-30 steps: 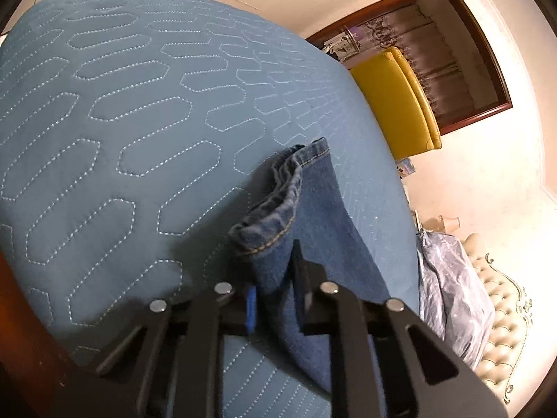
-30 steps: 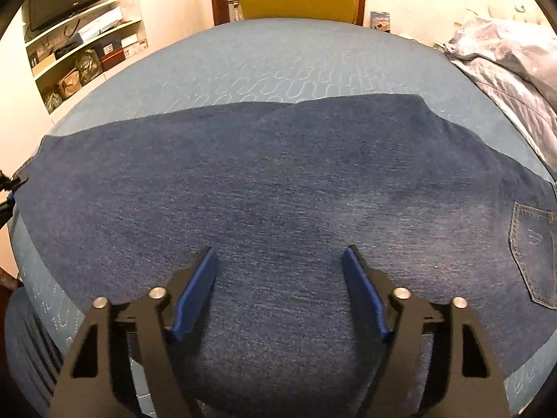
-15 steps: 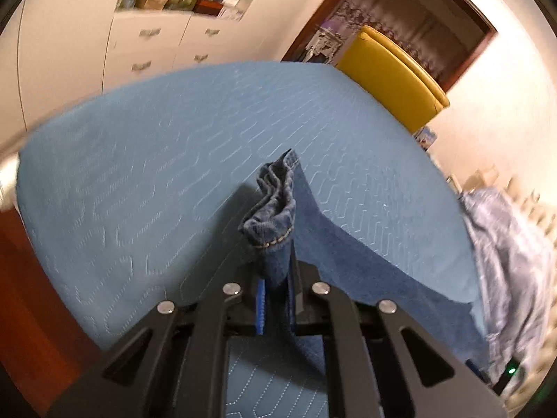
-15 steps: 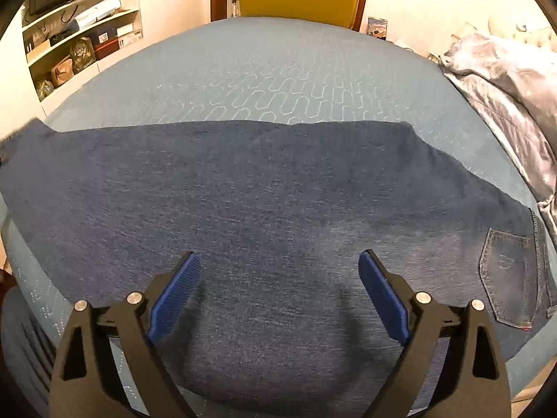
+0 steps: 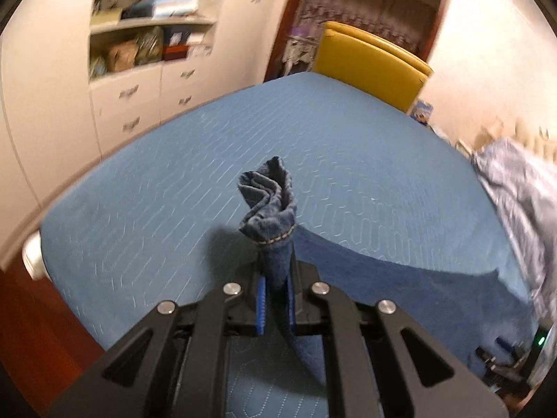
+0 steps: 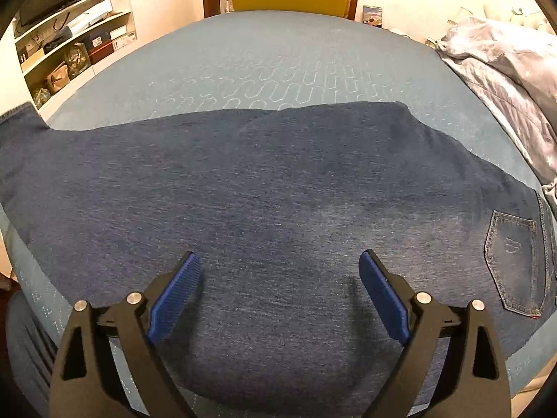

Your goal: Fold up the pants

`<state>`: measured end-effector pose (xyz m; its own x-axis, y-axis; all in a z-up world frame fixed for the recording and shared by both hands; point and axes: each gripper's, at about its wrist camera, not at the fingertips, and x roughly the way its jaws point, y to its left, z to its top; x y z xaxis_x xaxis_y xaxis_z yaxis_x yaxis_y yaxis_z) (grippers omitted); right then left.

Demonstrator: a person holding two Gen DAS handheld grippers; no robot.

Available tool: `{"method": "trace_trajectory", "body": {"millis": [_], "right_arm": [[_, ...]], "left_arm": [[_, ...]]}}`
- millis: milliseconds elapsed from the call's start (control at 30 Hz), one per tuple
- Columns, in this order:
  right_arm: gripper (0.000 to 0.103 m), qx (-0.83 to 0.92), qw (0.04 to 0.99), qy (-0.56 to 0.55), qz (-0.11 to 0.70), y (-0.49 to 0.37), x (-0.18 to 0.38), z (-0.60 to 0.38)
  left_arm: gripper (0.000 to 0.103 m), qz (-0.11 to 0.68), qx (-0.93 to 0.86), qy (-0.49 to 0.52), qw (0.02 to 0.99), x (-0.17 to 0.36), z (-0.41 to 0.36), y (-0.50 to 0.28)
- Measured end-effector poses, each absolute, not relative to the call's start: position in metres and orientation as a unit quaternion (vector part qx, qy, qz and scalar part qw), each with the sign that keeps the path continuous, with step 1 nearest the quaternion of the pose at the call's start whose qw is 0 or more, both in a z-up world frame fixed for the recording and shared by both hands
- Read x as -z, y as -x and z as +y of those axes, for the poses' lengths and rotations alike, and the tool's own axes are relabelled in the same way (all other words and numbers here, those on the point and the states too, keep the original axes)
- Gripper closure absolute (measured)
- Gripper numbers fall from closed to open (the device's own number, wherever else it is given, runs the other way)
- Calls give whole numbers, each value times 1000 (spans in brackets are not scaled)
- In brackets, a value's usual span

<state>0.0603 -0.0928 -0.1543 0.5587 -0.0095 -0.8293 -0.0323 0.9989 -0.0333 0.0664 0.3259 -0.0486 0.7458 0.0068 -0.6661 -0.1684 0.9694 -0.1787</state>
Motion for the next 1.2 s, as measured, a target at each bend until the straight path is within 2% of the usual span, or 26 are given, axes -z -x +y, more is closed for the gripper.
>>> {"method": "trace_trajectory", "body": {"millis": [167, 400, 567, 733, 867, 1033, 1200], "right_arm": [[12, -5, 882, 15, 471, -62, 153, -103], [11, 5, 877, 16, 480, -58, 159, -111], [11, 5, 875, -9, 484, -56, 162, -122], [11, -21, 868, -83, 490, -52, 161, -144], [11, -70, 857, -144, 490, -51, 153, -159], [10, -157, 812, -223, 516, -80, 147, -145], [10, -247, 699, -338, 579, -128, 164, -108]], "left_arm": [[94, 338, -22, 12, 941, 33, 257, -66], [94, 336, 8, -70, 939, 41, 183, -70], [94, 337, 52, -162, 926, 75, 105, -54], [94, 352, 98, -245, 898, 143, 31, -36], [94, 342, 83, -294, 889, 176, 13, -26], [94, 314, 73, -312, 894, 178, 15, -19], [94, 287, 74, -309, 904, 172, 15, -6]]}}
